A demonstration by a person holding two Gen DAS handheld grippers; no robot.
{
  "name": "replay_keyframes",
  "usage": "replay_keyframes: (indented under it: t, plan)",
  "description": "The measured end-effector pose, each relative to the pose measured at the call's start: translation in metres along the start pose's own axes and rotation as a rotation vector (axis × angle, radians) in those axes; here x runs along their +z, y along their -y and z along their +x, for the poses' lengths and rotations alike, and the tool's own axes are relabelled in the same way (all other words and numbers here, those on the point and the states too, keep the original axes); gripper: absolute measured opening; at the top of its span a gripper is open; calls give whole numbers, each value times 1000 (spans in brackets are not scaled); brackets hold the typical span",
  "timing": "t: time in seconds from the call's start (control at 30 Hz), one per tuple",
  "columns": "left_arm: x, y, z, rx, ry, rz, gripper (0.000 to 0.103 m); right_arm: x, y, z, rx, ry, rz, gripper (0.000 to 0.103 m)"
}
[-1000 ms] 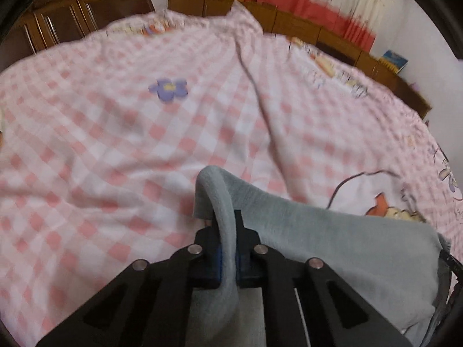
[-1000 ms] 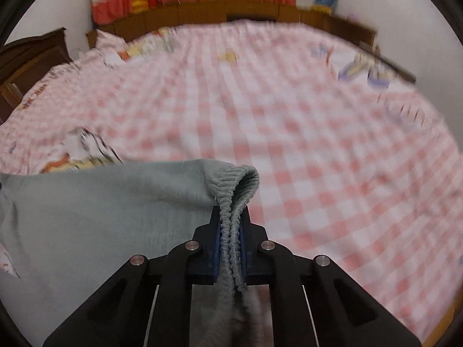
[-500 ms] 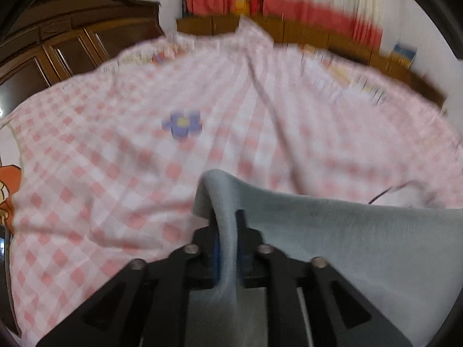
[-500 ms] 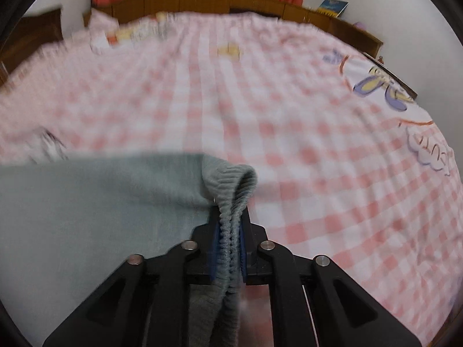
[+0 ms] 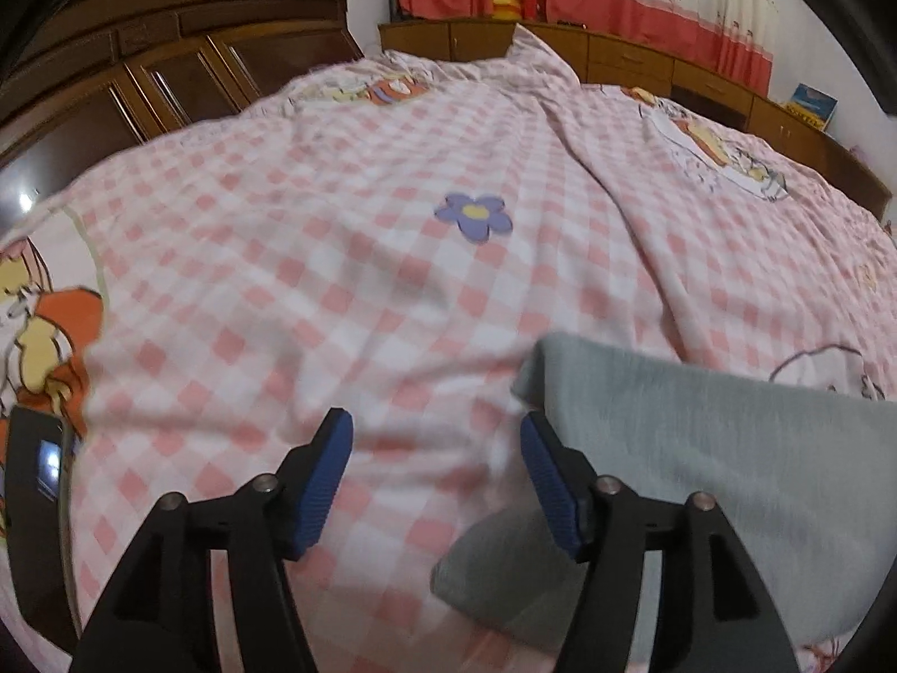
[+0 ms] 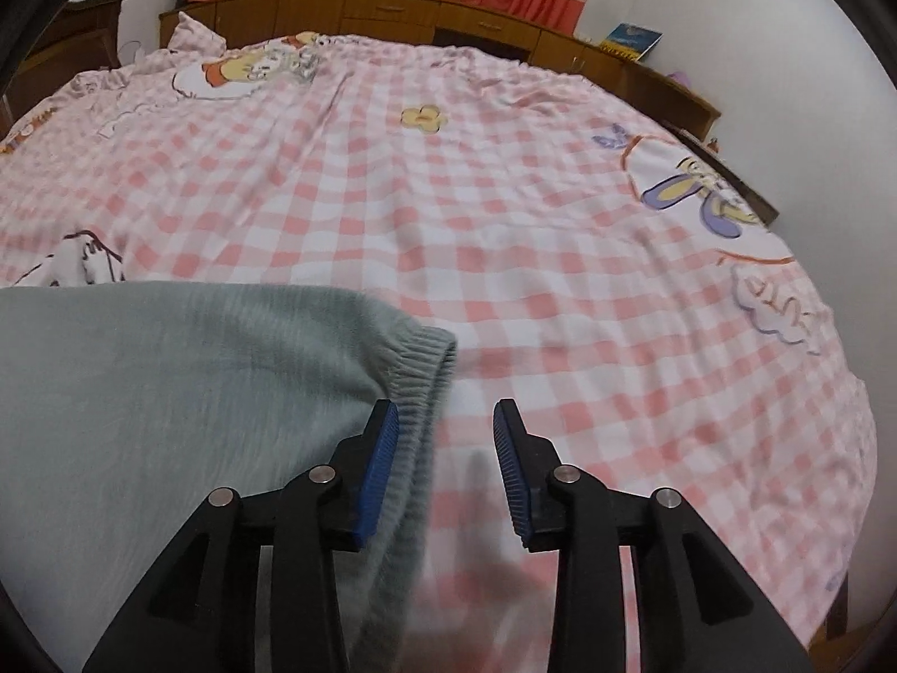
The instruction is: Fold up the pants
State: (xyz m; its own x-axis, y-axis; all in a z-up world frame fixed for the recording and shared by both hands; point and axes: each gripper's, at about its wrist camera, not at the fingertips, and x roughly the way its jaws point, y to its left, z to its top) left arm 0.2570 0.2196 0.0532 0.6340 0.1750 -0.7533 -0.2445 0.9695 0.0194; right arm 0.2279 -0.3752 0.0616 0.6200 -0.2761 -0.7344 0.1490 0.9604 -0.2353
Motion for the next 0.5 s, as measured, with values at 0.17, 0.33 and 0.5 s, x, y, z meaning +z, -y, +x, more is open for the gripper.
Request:
replay_keyframes:
  t: [0.17, 0.33, 0.5]
  plan:
    - [-5, 4, 7, -80, -35, -45, 66, -9, 1, -29, 19, 10, -13, 36]
    - [-5, 24, 18, -142, -71, -78, 66, -27, -8, -55, 101, 11, -22, 37]
    - [-9, 52, 20, -271, -87, -32, 66, -46, -33, -62, 164, 9, -72, 37]
